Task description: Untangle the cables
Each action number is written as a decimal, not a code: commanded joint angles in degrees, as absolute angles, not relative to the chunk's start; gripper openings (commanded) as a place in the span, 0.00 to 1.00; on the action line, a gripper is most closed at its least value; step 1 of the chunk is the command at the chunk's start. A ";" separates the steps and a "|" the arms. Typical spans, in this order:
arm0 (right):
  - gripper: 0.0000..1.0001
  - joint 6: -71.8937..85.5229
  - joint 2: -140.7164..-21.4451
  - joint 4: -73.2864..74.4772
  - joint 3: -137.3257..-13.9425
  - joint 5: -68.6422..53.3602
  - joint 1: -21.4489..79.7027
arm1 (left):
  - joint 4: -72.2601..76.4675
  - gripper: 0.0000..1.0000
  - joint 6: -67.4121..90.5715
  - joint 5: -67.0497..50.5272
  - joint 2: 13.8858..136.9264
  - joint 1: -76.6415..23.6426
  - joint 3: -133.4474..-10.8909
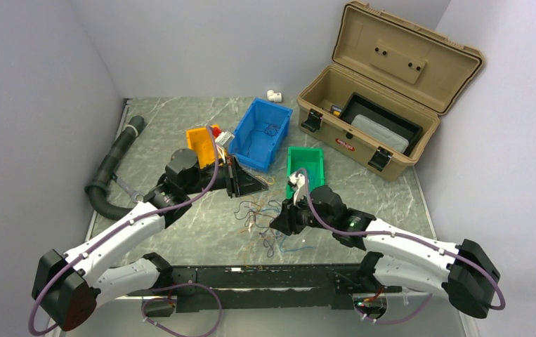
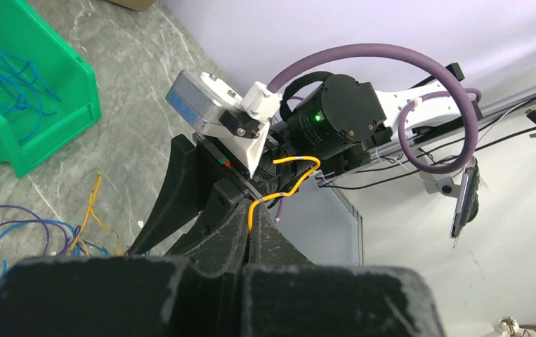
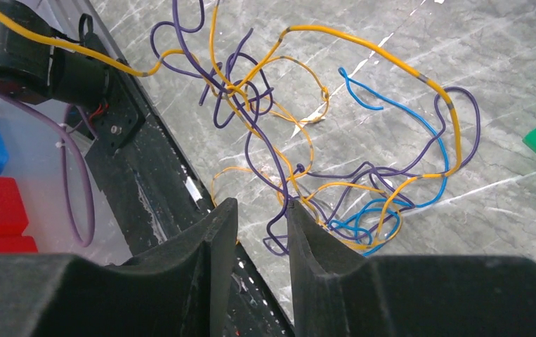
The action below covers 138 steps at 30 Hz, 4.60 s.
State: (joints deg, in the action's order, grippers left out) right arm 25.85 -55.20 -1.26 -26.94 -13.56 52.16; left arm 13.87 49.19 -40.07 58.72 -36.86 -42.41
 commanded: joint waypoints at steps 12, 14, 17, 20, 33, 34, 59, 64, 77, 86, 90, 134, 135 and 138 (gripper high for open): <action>0.00 28.29 -53.06 -2.91 -27.16 -5.12 52.43 | 11.56 0.00 46.38 -37.88 56.62 -36.96 -44.99; 0.00 29.01 -51.25 -1.22 -27.35 -2.93 52.38 | 9.27 0.00 45.11 -36.45 56.11 -36.82 -45.40; 0.00 30.01 -47.33 3.13 -28.05 2.63 52.39 | 5.61 0.00 43.42 -33.71 55.29 -35.97 -45.95; 0.00 31.36 -43.20 9.02 -29.59 9.84 52.28 | 1.53 0.00 42.12 -30.99 54.09 -33.83 -45.77; 0.00 42.28 -30.81 41.43 -41.51 47.15 51.78 | -19.06 0.00 32.60 -16.77 45.29 -16.63 -45.73; 0.00 43.03 -30.49 43.85 -42.83 49.29 51.82 | -20.73 0.00 31.86 -14.98 44.88 -15.94 -46.31; 0.00 68.07 -24.61 82.26 -61.01 75.03 51.80 | -47.32 0.00 35.79 52.04 33.91 -13.10 -61.14; 0.00 61.57 -23.51 76.16 -59.95 73.03 51.86 | -40.47 0.00 27.57 56.70 31.32 -13.10 -62.38; 0.00 28.17 -21.99 38.48 -51.14 42.92 51.87 | -15.75 0.00 21.26 -24.31 34.30 -13.17 -53.07; 0.00 20.19 -33.55 33.63 -64.04 31.58 51.86 | -6.58 0.00 20.96 -32.90 37.82 -22.88 -45.88; 0.00 17.35 -37.33 32.03 -69.68 28.79 51.86 | -5.61 0.00 18.44 -27.23 39.63 -29.40 -44.24; 0.00 18.24 -43.56 27.42 -85.43 21.80 51.90 | 48.93 0.21 14.17 -10.61 73.79 -59.48 -42.06; 0.00 18.40 -43.51 27.38 -85.35 21.80 51.86 | 49.66 0.26 13.70 -10.77 74.61 -59.87 -42.56; 0.00 18.71 -43.46 27.46 -85.25 21.75 51.86 | 51.81 0.39 12.12 -10.36 76.51 -60.73 -43.15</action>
